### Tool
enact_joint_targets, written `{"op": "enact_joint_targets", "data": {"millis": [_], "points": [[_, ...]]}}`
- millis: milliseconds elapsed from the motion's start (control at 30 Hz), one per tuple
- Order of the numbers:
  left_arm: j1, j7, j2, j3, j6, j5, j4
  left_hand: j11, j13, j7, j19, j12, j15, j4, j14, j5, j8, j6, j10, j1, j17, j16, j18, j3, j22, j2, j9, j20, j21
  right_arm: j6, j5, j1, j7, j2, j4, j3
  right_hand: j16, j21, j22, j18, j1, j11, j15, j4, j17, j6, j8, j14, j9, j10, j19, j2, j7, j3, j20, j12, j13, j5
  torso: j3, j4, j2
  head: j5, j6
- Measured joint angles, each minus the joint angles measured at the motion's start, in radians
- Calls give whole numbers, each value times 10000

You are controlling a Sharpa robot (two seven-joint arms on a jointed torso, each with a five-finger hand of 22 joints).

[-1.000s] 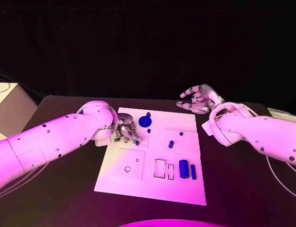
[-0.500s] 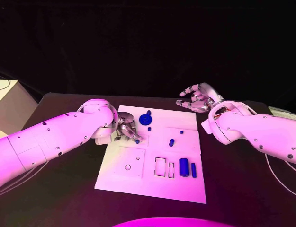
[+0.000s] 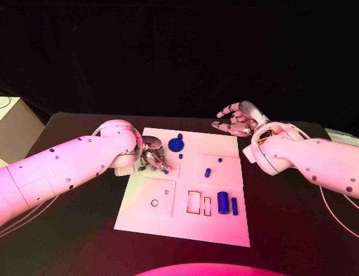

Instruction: Assemble the parts on the task board

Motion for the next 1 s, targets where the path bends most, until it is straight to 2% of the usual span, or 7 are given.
{"op": "enact_joint_targets", "data": {"millis": [300,533,700,800,867,933,1000], "points": [[9,15,-16,7,-10,263,-4,-36,-7,-59,-39,0,0,-85,0,-3,-2,59,-36,813,57,0,0,172,35,237,102,-39,38,28,-246,-14,-57,22,-16,-1,0,0,-1,0,0,0,0,0,-1,0,0,0,0,0,0,0,0,0,0,0,-1,40,-9,23,6,-27,-20],[31,22,-41,22,-20,575,-23,-36,-38,-107,-39,0,-35,-181,36,43,-88,107,-37,1383,113,41,-1,382,57,324,157,-39,77,44,-336,-28,-91,24,-31,-3,0,-39,-2,-1,-40,0,0,0,-1,0,0,0,-8,0,0,40,0,0,0,0,-3,84,-8,23,12,-42,-21],[30,29,-65,20,-20,802,-34,-58,-38,-148,-39,0,-74,-266,74,38,-208,147,-14,1840,195,41,0,655,108,297,158,-39,146,46,-436,-50,-104,31,-44,-4,-40,-39,-3,-1,-40,0,0,0,-1,0,0,0,-9,0,0,40,0,0,0,0,-3,177,-12,26,18,-43,-22],[25,33,-76,17,-25,939,-43,-129,-12,-195,-36,0,-113,-167,114,55,-264,195,60,2058,291,100,-1,755,195,258,158,-42,209,45,-536,-65,-105,43,-45,-6,-55,-39,-3,-1,-39,0,0,0,-1,0,0,0,-8,0,0,40,-1,0,0,0,-4,177,-14,28,18,-64,-2],[21,34,-83,14,-37,1020,-48,-107,56,-196,34,-1,-162,-51,163,112,-264,196,83,2169,313,157,-1,871,306,183,158,-110,309,44,-593,-72,-105,47,-45,-6,-55,-39,-3,-1,-39,0,0,0,-1,1,0,0,-8,1,0,40,0,0,0,0,-4,177,-18,29,17,-81,12],[16,34,-92,10,-50,1086,-53,-144,89,-196,37,-1,-163,77,163,146,-263,196,195,2250,313,157,-87,998,360,104,158,-114,343,43,-641,-76,-105,48,-45,-6,-55,-39,-4,-1,-39,0,0,0,-1,0,0,0,-8,1,0,40,-1,0,0,0,-4,177,-21,29,15,-93,26],[7,34,-108,3,-83,1171,-57,-207,218,-196,111,5,-165,358,165,151,-263,194,515,2275,313,228,-161,1429,539,63,158,-142,511,41,-712,-84,-105,46,-45,-6,-55,-39,-4,-1,-39,0,0,0,-1,1,0,0,-8,1,0,40,0,0,0,0,-5,177,-24,33,12,-103,45]]}}
